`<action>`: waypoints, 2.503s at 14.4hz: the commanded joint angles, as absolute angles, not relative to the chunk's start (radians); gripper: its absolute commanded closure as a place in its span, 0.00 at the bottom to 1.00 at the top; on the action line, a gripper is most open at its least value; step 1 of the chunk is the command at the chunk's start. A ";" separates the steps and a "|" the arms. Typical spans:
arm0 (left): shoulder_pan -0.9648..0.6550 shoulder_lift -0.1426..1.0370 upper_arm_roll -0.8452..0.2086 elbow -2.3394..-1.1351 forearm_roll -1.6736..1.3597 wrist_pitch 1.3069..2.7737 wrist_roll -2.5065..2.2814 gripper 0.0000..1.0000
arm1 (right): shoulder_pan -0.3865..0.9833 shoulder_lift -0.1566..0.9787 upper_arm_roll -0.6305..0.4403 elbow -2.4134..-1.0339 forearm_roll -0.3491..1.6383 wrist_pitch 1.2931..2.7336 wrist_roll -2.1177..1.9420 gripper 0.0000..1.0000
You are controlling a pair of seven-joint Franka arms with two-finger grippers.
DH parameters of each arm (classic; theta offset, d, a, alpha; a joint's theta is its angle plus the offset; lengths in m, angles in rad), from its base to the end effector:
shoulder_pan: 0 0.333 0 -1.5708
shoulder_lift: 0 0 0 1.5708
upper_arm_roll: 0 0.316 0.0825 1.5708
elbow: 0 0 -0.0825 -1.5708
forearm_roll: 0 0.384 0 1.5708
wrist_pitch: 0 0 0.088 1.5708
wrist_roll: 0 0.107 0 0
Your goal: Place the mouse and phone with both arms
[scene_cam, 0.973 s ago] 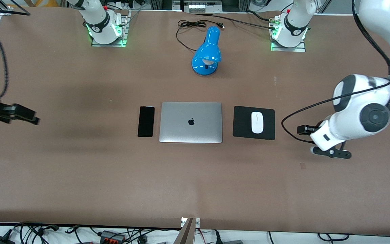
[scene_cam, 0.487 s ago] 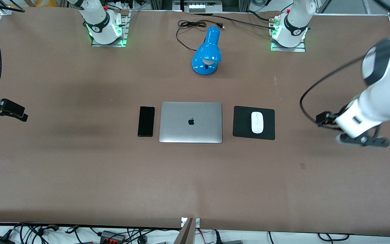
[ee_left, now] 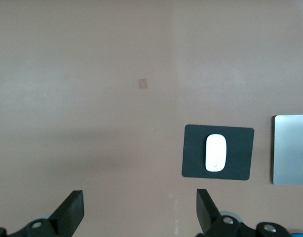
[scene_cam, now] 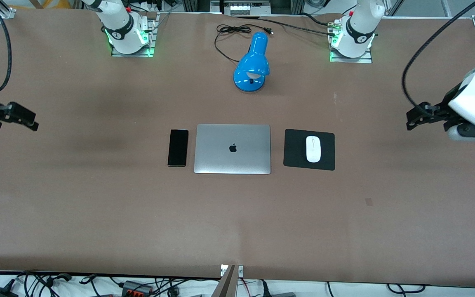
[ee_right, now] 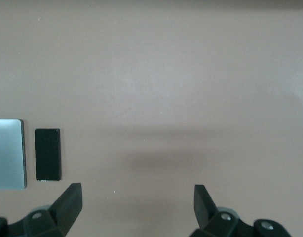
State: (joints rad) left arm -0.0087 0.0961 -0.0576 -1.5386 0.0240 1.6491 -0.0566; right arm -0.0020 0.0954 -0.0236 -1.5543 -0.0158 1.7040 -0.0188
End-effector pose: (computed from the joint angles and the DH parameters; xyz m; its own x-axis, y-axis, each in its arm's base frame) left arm 0.5894 -0.0351 0.5918 0.9998 -0.0112 0.0156 -0.0110 -0.9998 -0.0176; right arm 0.5950 -0.0161 0.5896 0.9985 -0.0044 0.0539 -0.0055 -0.9998 0.0190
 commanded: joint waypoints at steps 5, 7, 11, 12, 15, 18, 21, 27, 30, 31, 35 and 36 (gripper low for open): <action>-0.035 -0.018 -0.048 -1.695 0.017 1.678 -0.066 0.00 | -0.015 -0.061 -0.011 -1.747 -0.037 1.743 -0.044 0.00; -0.034 -0.017 -0.046 -1.694 0.017 1.683 -0.064 0.00 | -0.015 -0.060 -0.011 -1.743 -0.038 1.736 -0.046 0.00; -0.034 -0.006 -0.048 -1.686 0.017 1.695 -0.064 0.00 | -0.017 -0.049 -0.012 -1.726 -0.032 1.747 -0.044 0.00; -0.031 -0.003 -0.046 -1.677 0.017 1.694 -0.051 0.00 | -0.018 -0.051 -0.012 -1.726 -0.031 1.743 -0.046 0.00; -0.023 0.011 -0.037 -1.674 0.008 1.692 -0.058 0.00 | -0.018 -0.046 -0.014 -1.726 -0.029 1.737 -0.044 0.00; -0.025 0.011 -0.040 -1.669 0.009 1.690 -0.061 0.00 | -0.018 -0.044 -0.014 -1.726 -0.021 1.735 -0.044 0.00; -0.023 0.015 -0.040 -1.667 0.009 1.689 -0.051 0.00 | -0.018 -0.048 -0.014 -1.724 -0.023 1.740 -0.045 0.00; -0.032 0.034 -0.048 -1.657 0.009 1.686 -0.051 0.00 | -0.017 -0.048 -0.012 -1.724 -0.029 1.735 -0.044 0.00; -0.049 0.051 -0.051 -1.654 0.011 1.693 -0.055 0.00 | -0.017 -0.052 -0.012 -1.721 -0.025 1.730 -0.043 0.00; -0.061 0.058 -0.051 -1.648 0.014 1.694 -0.064 0.00 | -0.017 -0.052 -0.012 -1.721 -0.026 1.729 -0.043 0.00; -0.078 0.096 -0.051 -1.596 0.021 1.692 -0.064 0.00 | -0.029 -0.052 -0.006 -1.721 -0.025 1.730 -0.043 0.00; -0.080 0.106 -0.051 -1.591 0.023 1.692 -0.064 0.00 | -0.040 -0.051 -0.003 -1.721 -0.022 1.733 -0.043 0.00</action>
State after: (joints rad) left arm -0.0757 0.0664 -0.0529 -1.6424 0.0236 1.6975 -0.0628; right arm -0.0094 -0.0371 -0.0226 -1.7154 -0.0227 1.7323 -0.0271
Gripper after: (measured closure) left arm 0.000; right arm 0.000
